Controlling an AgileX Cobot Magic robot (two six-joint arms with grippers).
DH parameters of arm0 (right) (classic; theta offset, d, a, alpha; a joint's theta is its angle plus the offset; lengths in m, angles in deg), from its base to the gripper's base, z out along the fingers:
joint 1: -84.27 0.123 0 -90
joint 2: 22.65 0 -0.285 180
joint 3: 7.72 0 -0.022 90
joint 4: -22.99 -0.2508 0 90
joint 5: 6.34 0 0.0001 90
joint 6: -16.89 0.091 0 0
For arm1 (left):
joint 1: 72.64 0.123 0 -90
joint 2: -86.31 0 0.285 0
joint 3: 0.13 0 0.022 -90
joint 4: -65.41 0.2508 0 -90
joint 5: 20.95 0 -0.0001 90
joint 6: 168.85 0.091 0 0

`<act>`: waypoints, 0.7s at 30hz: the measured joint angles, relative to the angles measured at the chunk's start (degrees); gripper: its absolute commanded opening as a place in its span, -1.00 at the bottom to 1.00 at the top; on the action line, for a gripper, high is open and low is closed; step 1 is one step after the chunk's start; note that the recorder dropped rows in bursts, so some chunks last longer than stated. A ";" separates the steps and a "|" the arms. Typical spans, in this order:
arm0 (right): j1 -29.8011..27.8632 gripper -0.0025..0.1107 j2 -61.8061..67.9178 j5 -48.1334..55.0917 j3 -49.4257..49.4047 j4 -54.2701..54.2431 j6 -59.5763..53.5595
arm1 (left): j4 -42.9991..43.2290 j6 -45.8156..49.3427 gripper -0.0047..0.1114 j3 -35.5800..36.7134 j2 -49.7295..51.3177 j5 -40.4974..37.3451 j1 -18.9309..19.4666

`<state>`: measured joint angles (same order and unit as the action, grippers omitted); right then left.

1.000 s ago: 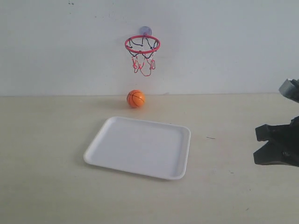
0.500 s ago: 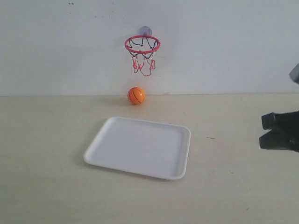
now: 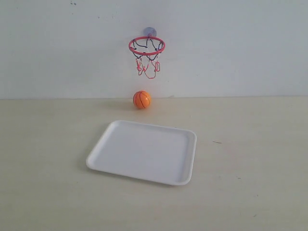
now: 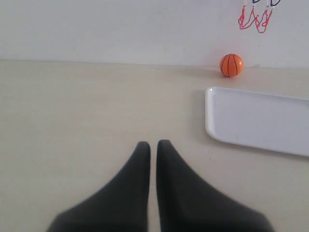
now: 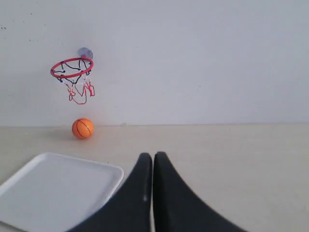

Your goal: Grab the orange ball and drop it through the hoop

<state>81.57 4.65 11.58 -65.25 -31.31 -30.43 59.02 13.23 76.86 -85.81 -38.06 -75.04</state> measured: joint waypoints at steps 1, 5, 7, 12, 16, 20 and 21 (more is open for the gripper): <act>0.00 -0.96 -1.98 -0.28 -2.51 -0.34 0.00 | 0.00 0.00 -0.85 0.00 0.00 0.00 0.00; 0.00 -0.96 -8.61 -0.54 -10.53 -1.70 0.00 | 0.00 0.00 -0.85 0.00 0.00 0.00 0.00; 0.00 -0.96 -10.26 -0.54 -12.96 -1.94 0.00 | 0.00 0.00 -0.85 0.00 0.00 0.00 0.00; 0.00 -0.96 -11.10 -1.17 -15.40 -2.03 0.00 | 0.00 0.00 -0.85 0.00 0.00 0.00 0.00; 0.00 -0.96 -11.53 -2.49 -15.37 -2.21 -0.45 | 0.00 0.00 -0.85 0.00 0.00 0.00 0.00; 0.00 -0.96 -14.81 -3.00 -15.42 -2.31 -0.62 | 0.00 0.00 -0.85 0.00 0.00 0.00 0.00; 0.00 -0.96 -15.87 -3.00 -15.42 -2.21 -0.41 | 0.00 0.00 -0.85 0.00 0.00 0.00 0.00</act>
<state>81.57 -11.22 8.58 -80.67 -33.51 -30.83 59.02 13.23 76.86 -85.81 -38.06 -75.04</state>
